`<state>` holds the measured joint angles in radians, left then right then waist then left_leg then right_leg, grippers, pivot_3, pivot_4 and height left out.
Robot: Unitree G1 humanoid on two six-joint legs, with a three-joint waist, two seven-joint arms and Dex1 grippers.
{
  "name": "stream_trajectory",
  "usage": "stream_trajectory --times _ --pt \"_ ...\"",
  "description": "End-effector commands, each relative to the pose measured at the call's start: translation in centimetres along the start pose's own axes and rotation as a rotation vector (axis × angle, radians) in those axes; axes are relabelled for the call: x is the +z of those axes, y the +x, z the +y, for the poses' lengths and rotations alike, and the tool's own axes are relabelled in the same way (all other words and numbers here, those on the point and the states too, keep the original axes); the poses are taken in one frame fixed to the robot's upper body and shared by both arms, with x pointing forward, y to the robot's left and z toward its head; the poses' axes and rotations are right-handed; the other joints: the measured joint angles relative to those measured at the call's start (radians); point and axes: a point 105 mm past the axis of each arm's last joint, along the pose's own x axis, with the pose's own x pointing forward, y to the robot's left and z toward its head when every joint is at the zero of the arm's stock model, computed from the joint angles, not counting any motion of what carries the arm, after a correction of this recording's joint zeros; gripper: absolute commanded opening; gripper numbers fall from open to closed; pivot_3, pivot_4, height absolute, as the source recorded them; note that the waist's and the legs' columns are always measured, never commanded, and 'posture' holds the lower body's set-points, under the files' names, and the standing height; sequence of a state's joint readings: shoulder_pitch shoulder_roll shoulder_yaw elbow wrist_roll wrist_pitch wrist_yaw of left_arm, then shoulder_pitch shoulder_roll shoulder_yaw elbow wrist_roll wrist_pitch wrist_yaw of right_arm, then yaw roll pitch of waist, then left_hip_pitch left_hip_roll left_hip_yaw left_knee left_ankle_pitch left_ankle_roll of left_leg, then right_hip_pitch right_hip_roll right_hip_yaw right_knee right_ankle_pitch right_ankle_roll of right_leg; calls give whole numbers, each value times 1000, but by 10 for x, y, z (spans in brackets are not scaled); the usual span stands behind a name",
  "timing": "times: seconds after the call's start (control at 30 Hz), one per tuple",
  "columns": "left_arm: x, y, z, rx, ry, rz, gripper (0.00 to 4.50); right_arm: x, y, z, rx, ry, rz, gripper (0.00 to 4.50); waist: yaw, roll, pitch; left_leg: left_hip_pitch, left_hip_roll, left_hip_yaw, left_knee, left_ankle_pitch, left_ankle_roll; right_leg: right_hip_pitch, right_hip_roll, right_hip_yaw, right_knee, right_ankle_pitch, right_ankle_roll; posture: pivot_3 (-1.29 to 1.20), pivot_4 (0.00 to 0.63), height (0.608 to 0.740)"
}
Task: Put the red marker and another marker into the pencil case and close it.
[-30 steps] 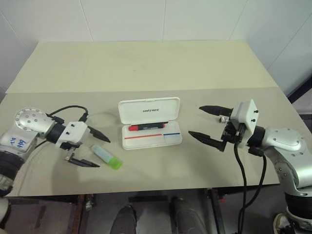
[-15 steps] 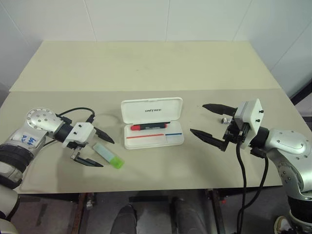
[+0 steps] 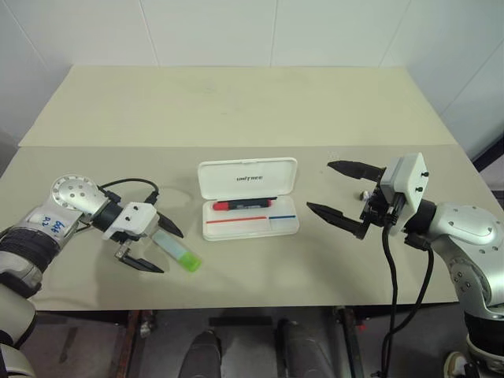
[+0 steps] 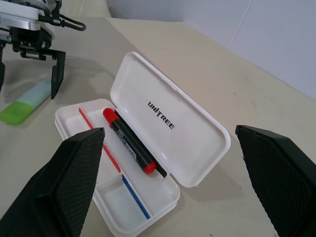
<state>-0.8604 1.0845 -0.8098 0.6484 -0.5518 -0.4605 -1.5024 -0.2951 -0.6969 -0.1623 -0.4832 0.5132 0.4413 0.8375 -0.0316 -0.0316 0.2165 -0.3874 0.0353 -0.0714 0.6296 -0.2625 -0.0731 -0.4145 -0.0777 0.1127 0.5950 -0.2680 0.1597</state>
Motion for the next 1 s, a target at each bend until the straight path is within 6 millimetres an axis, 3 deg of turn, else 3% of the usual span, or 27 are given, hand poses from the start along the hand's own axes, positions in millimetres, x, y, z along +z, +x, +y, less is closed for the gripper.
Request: stream_trajectory --times 0.03,0.27,0.6,0.87,1.0 --pt "0 -5 -7 -98 24 24 3276 16 0 1 0 -57 -42 4500 1 0 0 0 0 0 0 0 0 0 0 0 0 0 0 0 150 740" --pt "1 -1 -8 -104 32 8 1036 17 2 0 5 -61 -49 4500 1 0 0 0 0 0 0 0 0 0 0 0 0 0 1 0 150 740" --pt "25 -11 -7 -50 23 -100 998 14 7 -2 29 -53 -53 4500 -1 0 0 0 0 0 0 0 0 0 0 0 1 0 1 0 150 740" --pt "27 -22 -40 -62 -29 -110 998 9 12 1 71 -37 -58 4500 -9 0 0 1 0 0 -1 0 0 -1 0 0 3 -1 2 0 150 740" --pt "31 -26 -41 -16 -43 -149 998 7 13 2 80 -38 -58 4500 -2 0 0 1 0 0 0 0 0 0 0 0 3 -3 -2 0 150 740"
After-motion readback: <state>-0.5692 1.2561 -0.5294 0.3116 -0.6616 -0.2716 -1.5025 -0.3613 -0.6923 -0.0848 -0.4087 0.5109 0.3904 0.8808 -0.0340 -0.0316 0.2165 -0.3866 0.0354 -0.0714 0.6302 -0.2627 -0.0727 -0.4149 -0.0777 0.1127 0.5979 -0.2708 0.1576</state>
